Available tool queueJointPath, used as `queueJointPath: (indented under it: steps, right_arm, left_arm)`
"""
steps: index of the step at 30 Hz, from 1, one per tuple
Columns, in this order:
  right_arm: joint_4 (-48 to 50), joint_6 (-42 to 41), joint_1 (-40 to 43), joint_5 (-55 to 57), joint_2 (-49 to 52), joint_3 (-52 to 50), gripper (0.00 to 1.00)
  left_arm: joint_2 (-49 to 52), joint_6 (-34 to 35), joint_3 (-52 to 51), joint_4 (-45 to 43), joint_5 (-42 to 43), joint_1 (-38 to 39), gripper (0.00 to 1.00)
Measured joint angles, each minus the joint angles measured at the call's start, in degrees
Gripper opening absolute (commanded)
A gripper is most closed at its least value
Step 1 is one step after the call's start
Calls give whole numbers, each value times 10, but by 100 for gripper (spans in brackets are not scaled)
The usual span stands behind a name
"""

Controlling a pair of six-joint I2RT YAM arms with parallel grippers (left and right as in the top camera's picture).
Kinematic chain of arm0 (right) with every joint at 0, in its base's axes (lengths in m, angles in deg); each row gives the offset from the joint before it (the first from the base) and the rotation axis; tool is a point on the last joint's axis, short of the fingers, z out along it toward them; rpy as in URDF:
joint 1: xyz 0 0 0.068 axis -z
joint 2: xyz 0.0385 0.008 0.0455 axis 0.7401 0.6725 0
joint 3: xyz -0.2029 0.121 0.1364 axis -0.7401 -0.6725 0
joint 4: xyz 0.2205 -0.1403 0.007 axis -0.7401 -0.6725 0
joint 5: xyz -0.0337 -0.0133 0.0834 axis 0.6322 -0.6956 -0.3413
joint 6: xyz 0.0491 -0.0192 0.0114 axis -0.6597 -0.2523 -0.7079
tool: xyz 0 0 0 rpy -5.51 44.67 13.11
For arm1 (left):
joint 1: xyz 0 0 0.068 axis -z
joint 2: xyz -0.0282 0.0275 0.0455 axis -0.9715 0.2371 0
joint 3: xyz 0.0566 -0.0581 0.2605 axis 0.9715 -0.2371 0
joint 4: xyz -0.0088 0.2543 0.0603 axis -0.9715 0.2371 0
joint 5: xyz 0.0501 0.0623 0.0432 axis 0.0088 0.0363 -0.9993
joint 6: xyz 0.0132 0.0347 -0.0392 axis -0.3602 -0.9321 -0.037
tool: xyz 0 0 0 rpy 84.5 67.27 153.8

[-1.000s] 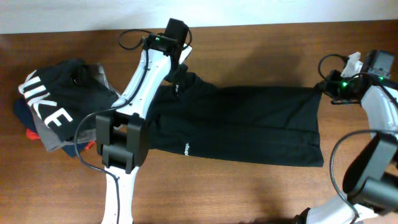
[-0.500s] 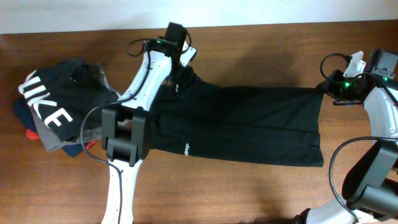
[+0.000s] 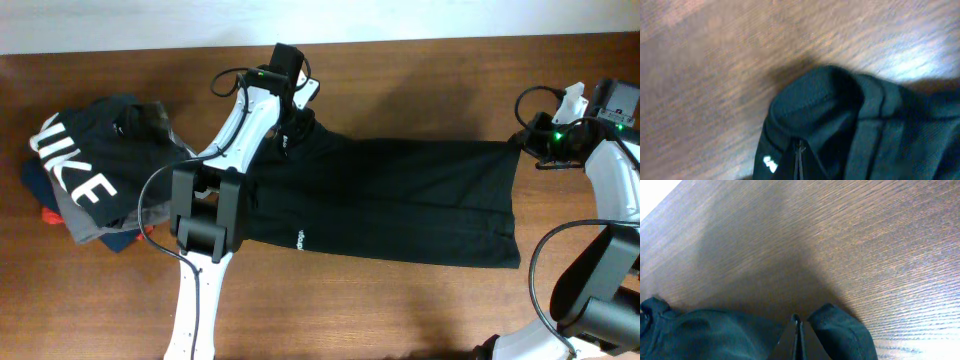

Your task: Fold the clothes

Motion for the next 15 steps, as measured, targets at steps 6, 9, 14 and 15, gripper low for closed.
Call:
queueJointPath:
  steps: [6, 9, 14, 15]
  right_arm:
    - [0, 0, 0, 0, 0, 0, 4]
    - [-2, 0, 0, 0, 0, 0, 4]
    - [-4, 0, 0, 0, 0, 0, 4]
    - [-4, 0, 0, 0, 0, 0, 4]
  left_arm:
    - [0, 0, 57, 115, -32, -2, 0]
    - [0, 5, 120, 175, -57, -4, 1]
    - [0, 14, 191, 204, -52, -6, 41]
    - [0, 23, 191, 202, -46, -6, 43]
